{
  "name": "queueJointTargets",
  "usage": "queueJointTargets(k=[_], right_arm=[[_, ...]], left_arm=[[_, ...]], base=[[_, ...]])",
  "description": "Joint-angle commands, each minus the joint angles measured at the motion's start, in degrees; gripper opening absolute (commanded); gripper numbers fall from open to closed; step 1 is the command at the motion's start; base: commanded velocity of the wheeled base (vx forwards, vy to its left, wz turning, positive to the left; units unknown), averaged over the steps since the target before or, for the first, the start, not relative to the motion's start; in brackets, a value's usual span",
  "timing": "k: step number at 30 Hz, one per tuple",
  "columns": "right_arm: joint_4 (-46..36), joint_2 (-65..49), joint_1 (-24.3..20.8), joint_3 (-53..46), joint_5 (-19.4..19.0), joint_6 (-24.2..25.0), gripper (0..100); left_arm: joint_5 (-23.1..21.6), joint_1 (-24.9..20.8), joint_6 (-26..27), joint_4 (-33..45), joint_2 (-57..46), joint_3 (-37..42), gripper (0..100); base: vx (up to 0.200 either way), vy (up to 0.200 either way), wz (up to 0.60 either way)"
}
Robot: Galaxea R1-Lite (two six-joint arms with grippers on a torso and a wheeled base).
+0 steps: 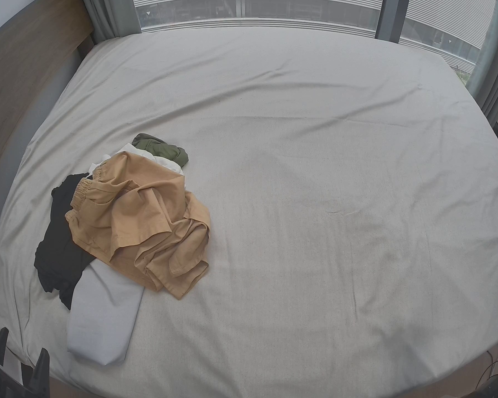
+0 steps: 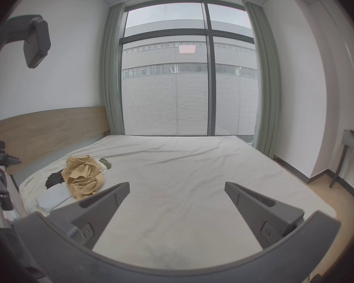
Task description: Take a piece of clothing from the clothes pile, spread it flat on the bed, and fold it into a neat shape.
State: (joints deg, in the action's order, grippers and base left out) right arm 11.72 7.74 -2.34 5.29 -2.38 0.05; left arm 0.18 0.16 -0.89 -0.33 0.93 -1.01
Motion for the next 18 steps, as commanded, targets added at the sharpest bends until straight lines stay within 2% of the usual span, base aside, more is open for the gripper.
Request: queueJointTargets(k=[1, 4, 6, 13, 18], right_arm=[[0.5, 11.95, -7.33, 5.52, -1.58, 4.96, 100], [-0.03, 16.6, -8.91, 10.97, -3.51, 10.76, 100], [0.06, 20.03, -9.0, 13.17, -4.21, 12.7, 100], [0.68, 30.58, -11.72, 16.59, -10.45, 13.49, 100], [0.59, 35.24, -14.18, 17.56, -11.69, 15.07, 100]], left_arm=[[-0.01, 0.02, 0.19, -0.02, -0.84, 1.01, 100], [-0.01, 0.02, 0.19, -0.02, -0.93, 1.01, 100], [-0.01, 0.02, 0.1, -0.02, -0.93, 1.01, 100], [-0.09, 0.02, 0.19, -0.02, -0.93, 1.01, 100], [-0.09, 0.02, 0.27, -0.02, -0.84, 1.01, 100]], base=[[0.0, 0.0, 0.0], [0.0, 0.0, 0.0], [0.0, 0.0, 0.0], [0.0, 0.0, 0.0], [0.0, 0.0, 0.0]])
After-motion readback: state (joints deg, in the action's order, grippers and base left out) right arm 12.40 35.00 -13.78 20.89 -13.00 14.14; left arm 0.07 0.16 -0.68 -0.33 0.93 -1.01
